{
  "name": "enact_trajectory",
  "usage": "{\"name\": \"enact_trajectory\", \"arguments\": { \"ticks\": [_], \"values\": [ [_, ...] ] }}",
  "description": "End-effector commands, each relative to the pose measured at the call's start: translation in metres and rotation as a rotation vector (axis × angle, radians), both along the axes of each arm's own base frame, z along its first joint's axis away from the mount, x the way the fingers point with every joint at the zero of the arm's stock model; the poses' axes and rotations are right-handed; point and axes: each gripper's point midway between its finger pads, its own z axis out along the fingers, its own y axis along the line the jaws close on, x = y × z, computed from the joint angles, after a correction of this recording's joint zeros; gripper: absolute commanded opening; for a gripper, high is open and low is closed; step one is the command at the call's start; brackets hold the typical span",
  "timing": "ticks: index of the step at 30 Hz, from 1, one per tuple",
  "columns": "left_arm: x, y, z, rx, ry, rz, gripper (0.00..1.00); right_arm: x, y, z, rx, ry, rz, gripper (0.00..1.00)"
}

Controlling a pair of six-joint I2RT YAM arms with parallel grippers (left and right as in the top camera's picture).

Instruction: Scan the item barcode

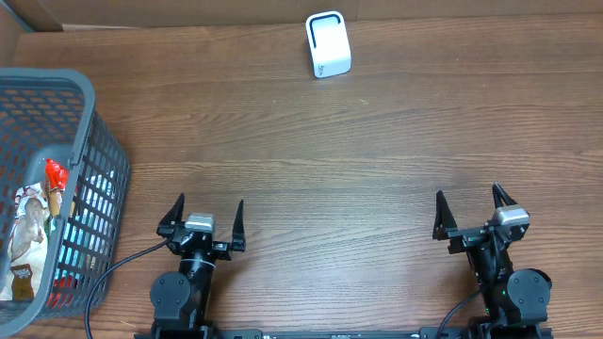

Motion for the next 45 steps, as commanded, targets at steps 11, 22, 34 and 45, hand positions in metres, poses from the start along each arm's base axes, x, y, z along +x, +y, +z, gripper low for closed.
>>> {"name": "enact_trajectory", "arguments": {
  "ticks": [11, 22, 34, 45],
  "values": [
    [-0.004, 0.003, 0.018, -0.073, -0.014, 0.022, 1.0, -0.004, 0.005, 0.018, 0.047, -0.045, 0.029, 1.0],
    [-0.029, 0.001, 0.075, -0.072, 0.013, 0.009, 1.0, -0.011, 0.001, 0.045, 0.044, -0.058, 0.011, 1.0],
    [-0.018, 0.001, 0.144, -0.054, 0.171, 0.014, 1.0, -0.017, 0.007, 0.085, 0.043, -0.025, 0.051, 1.0],
    [0.021, -0.013, 0.246, 0.0, 0.479, -0.069, 1.0, -0.004, 0.024, 0.114, 0.042, 0.247, 0.133, 1.0]
  ]
}}
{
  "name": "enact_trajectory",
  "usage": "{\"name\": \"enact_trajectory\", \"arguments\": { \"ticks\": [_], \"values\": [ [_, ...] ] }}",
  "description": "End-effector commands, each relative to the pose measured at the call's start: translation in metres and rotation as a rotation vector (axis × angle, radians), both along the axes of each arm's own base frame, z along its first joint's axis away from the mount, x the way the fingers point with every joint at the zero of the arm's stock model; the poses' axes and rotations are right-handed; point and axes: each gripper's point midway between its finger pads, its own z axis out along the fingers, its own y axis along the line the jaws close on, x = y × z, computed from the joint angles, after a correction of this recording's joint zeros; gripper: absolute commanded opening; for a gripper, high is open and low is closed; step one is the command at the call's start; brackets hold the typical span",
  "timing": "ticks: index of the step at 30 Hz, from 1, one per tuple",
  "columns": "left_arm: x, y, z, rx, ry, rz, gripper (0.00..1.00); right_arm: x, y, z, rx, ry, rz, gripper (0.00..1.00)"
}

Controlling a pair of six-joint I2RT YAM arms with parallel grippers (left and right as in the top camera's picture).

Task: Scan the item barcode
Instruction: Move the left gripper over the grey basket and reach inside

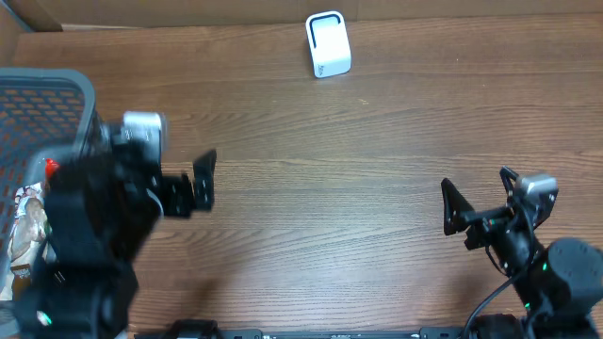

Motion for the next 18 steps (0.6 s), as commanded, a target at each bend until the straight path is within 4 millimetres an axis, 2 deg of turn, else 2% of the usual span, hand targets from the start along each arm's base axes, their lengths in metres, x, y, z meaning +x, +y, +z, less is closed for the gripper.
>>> {"name": "enact_trajectory", "arguments": {
  "ticks": [1, 5, 8, 10, 15, 18],
  "values": [
    [0.01, -0.015, 0.041, 0.013, -0.012, -0.109, 1.0, 0.005, 0.005, 0.022, 0.003, 0.028, 0.026, 1.0],
    [0.025, -0.016, 0.065, 0.018, -0.005, -0.114, 1.0, 0.015, 0.009, 0.026, 0.004, 0.1, 0.046, 1.0],
    [0.032, -0.017, 0.068, 0.022, 0.001, -0.124, 1.0, 0.027, 0.007, 0.017, -0.003, 0.135, 0.028, 1.0],
    [0.034, -0.006, 0.068, 0.046, 0.007, -0.082, 1.0, 0.032, 0.008, 0.01, -0.005, 0.166, 0.028, 1.0],
    [0.032, 0.056, 0.066, -0.004, 0.041, 0.202, 1.0, 0.043, 0.011, -0.014, -0.005, 0.259, 0.044, 1.0],
    [0.022, 0.11, 0.067, -0.03, 0.038, 0.401, 1.0, 0.048, 0.012, -0.025, -0.007, 0.304, 0.045, 1.0]
  ]
}}
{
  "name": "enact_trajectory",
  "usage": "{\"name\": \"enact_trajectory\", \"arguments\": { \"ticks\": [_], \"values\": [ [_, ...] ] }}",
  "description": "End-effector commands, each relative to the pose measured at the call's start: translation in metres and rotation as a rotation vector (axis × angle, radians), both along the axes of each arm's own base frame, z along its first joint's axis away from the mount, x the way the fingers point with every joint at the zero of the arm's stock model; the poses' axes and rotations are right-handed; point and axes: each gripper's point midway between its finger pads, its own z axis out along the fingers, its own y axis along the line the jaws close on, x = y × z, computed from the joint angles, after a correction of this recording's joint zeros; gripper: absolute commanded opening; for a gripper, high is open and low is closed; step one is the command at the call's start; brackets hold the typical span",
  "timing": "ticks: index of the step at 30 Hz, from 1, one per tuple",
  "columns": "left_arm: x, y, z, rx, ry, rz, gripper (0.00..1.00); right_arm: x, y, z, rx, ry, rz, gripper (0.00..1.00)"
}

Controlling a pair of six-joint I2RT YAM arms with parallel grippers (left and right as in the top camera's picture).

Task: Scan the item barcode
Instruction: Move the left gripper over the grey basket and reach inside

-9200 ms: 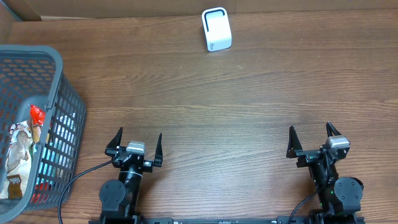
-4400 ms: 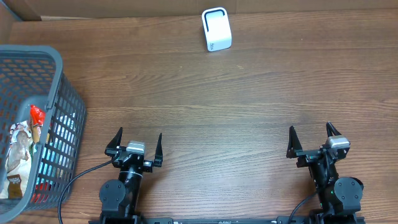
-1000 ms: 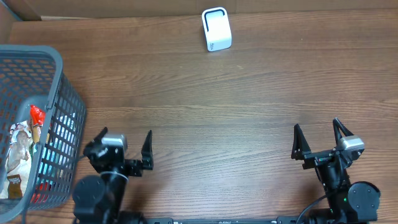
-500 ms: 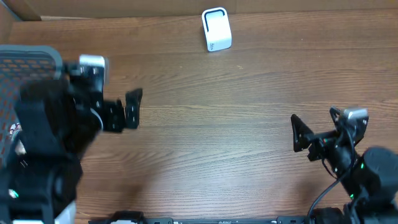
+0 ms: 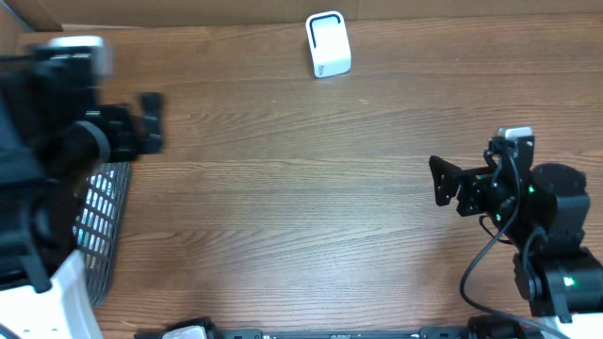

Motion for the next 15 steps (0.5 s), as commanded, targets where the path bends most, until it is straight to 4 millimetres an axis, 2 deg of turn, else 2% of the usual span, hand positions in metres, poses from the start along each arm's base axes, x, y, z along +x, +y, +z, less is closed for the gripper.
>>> {"name": "enact_trajectory", "arguments": {
  "ticks": [1, 4, 7, 11, 15],
  "values": [
    [-0.014, 0.056, 0.012, -0.014, -0.04, 0.23, 1.0, 0.005, 0.004, 0.001, 0.006, 0.01, 0.016, 1.0],
    [-0.026, 0.096, 0.012, -0.047, -0.061, 0.35, 1.0, 0.011, 0.004, -0.011, 0.002, 0.055, 0.015, 1.0],
    [-0.043, 0.129, 0.001, -0.136, -0.046, 0.51, 1.0, 0.017, 0.005, -0.026, -0.001, 0.108, 0.015, 1.0],
    [-0.07, 0.169, -0.032, -0.309, 0.003, 0.769, 1.0, 0.024, 0.005, -0.047, -0.007, 0.183, 0.015, 1.0],
    [-0.085, 0.194, -0.07, -0.368, 0.085, 0.866, 0.92, 0.03, 0.006, -0.071, -0.012, 0.264, 0.015, 1.0]
  ]
}}
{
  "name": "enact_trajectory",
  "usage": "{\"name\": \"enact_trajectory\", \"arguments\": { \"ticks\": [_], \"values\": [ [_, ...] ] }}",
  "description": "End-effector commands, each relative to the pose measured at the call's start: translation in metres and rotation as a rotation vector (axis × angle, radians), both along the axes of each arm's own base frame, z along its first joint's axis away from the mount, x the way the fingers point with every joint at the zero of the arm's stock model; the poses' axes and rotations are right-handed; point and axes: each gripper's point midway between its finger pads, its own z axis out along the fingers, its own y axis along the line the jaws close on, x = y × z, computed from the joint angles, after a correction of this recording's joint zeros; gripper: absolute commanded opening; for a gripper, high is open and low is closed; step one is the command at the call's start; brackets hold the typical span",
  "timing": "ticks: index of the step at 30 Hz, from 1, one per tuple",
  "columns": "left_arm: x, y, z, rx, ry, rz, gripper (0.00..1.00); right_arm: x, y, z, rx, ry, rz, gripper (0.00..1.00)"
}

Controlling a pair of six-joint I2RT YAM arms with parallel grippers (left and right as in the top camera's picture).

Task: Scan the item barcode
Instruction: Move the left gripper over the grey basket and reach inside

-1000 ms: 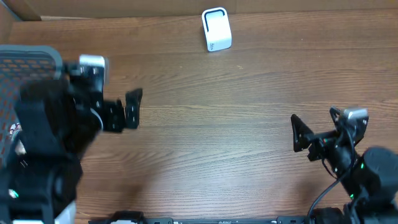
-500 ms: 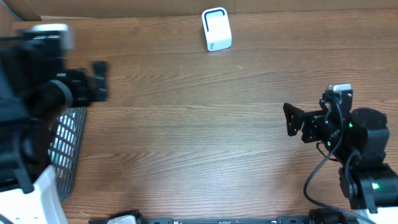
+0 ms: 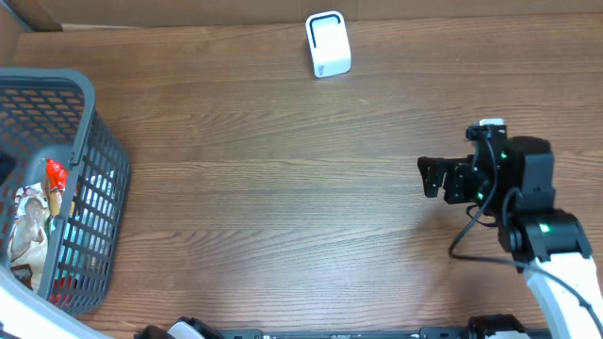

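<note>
A grey mesh basket (image 3: 90,96) stands at the table's left edge. It holds several packets, among them one with a red top (image 3: 55,173) and one with a printed picture (image 3: 26,235). The white barcode scanner (image 3: 328,44) stands upright at the far middle of the table. My right gripper (image 3: 434,178) hovers over the right half of the table, pointing left, open and holding nothing. My left gripper is out of view. Only a white piece of the left arm (image 3: 21,299) shows at the lower left corner.
The brown wooden table (image 3: 283,188) fills the view. A cardboard wall runs along its far edge. The right arm's body (image 3: 537,226) and cable occupy the lower right.
The left arm, which loomed over the basket and hid it, has left the view, so the basket shows again. My right gripper has moved a little left and away from the front edge.
Both grippers first rested open at the table's front edge. Then the left arm stood raised beside the basket and the right arm was lifted. After that the left arm covered the basket. Now it is out of view, and the right gripper hovers further left.
</note>
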Motion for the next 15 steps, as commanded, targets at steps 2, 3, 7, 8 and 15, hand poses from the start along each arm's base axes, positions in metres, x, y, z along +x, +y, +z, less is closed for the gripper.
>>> {"name": "enact_trajectory", "arguments": {
  "ticks": [2, 3, 7, 8, 15],
  "values": [
    [-0.005, 0.019, -0.044, -0.134, 0.018, 0.091, 0.91, 0.009, 0.005, -0.012, 0.008, 0.048, 0.016, 1.0],
    [-0.004, 0.021, -0.051, -0.141, 0.025, 0.093, 0.91, 0.01, 0.005, -0.018, 0.007, 0.068, 0.016, 1.0],
    [-0.006, 0.031, -0.086, -0.159, 0.089, 0.119, 0.91, 0.012, 0.005, -0.041, 0.001, 0.144, 0.015, 1.0],
    [-0.006, 0.034, -0.095, -0.163, 0.099, 0.124, 0.92, 0.012, 0.005, -0.046, 0.0, 0.16, 0.016, 1.0],
    [0.008, 0.046, -0.143, -0.092, 0.172, -0.036, 0.94, 0.012, 0.005, -0.073, -0.006, 0.247, 0.015, 1.0]
  ]
}}
